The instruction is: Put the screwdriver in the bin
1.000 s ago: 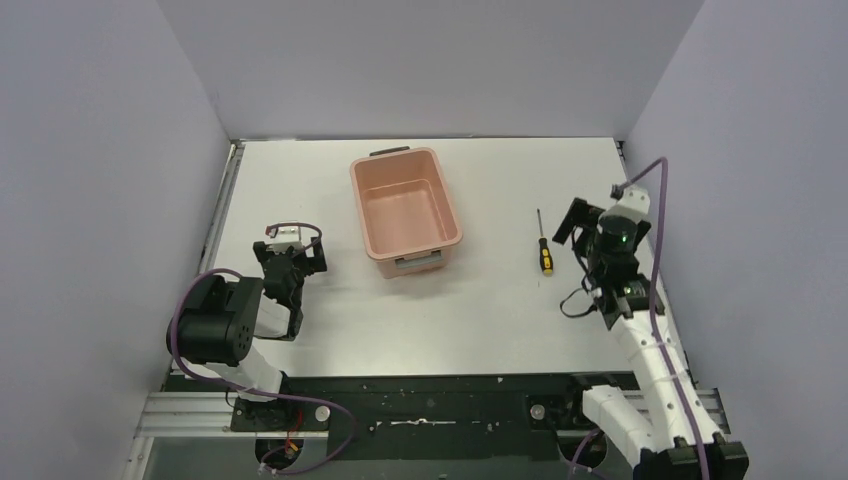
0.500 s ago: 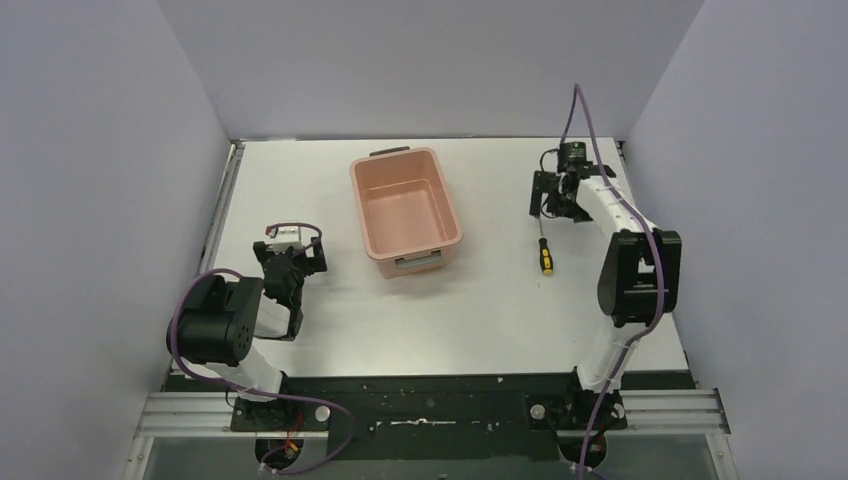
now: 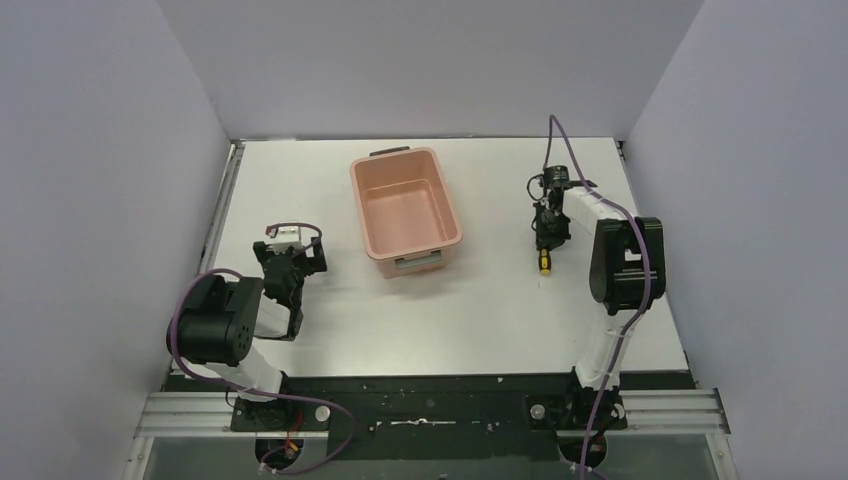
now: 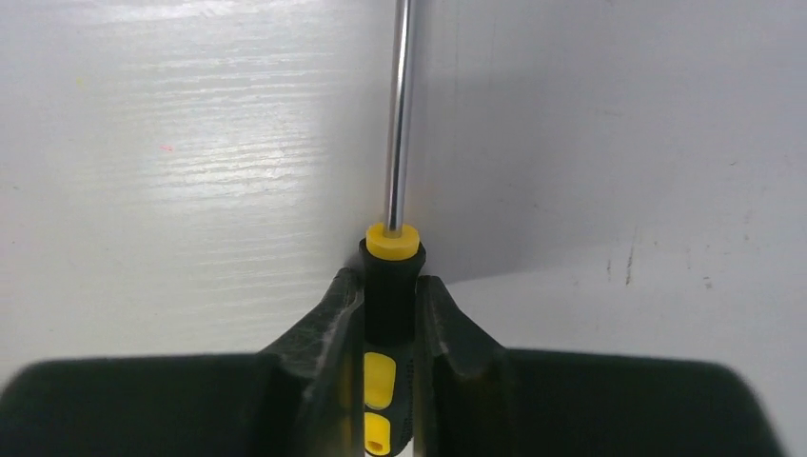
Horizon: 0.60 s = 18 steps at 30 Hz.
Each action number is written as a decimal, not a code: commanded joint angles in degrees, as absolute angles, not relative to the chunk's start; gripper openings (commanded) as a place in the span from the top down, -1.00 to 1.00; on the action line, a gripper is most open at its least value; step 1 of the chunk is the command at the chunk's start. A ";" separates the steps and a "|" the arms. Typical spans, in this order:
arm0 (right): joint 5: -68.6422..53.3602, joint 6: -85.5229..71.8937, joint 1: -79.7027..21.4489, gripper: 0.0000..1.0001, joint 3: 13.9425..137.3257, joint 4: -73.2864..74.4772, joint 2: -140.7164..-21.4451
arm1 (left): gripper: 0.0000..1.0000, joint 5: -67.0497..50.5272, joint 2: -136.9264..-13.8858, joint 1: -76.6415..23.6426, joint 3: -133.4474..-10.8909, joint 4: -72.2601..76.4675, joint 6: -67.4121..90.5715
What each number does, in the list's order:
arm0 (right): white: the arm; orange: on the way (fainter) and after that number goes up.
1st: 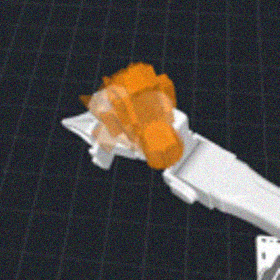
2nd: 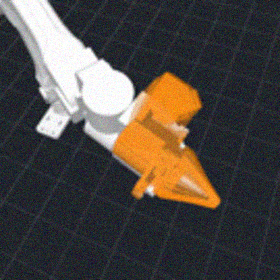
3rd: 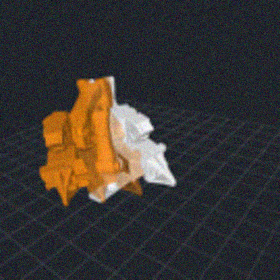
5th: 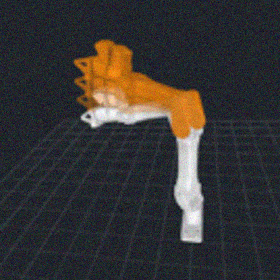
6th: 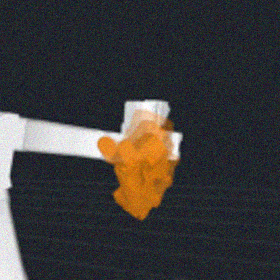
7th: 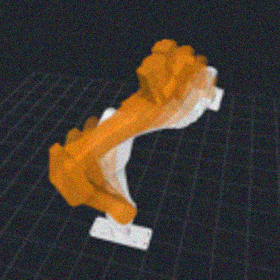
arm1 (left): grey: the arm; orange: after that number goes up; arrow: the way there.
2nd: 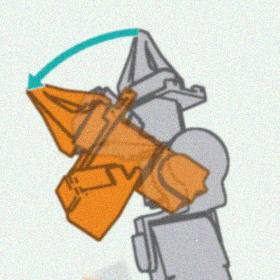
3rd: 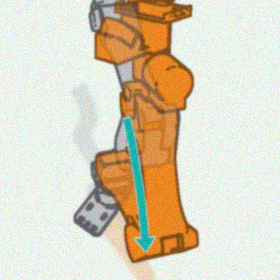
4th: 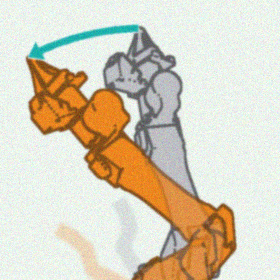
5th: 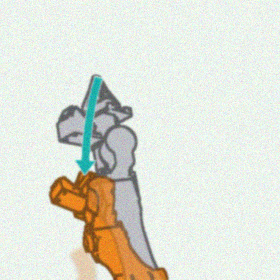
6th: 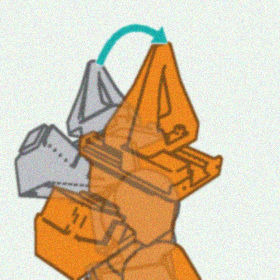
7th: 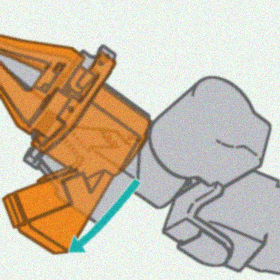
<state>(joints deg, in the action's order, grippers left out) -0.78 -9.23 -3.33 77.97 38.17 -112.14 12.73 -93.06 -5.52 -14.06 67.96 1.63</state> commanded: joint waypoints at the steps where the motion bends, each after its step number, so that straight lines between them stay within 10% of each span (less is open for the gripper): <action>1: 5.41 -7.50 -3.14 1.00 85.82 45.40 -112.75 | -0.95 11.62 -92.20 -5.27 -14.33 69.55 1.19; 11: 3.70 -13.37 -3.62 1.00 125.13 70.25 -113.45 | -0.95 11.65 -92.20 -5.23 -14.33 69.57 1.23; 18: -1.20 -21.10 -19.42 1.00 130.49 57.64 -111.24 | -0.95 11.65 -92.20 -5.23 -14.33 69.52 1.23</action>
<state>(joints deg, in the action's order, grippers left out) 2.70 -15.68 -7.77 129.78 63.07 -113.84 12.73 -93.06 -5.52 -14.06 67.96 1.63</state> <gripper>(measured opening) 0.228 0.974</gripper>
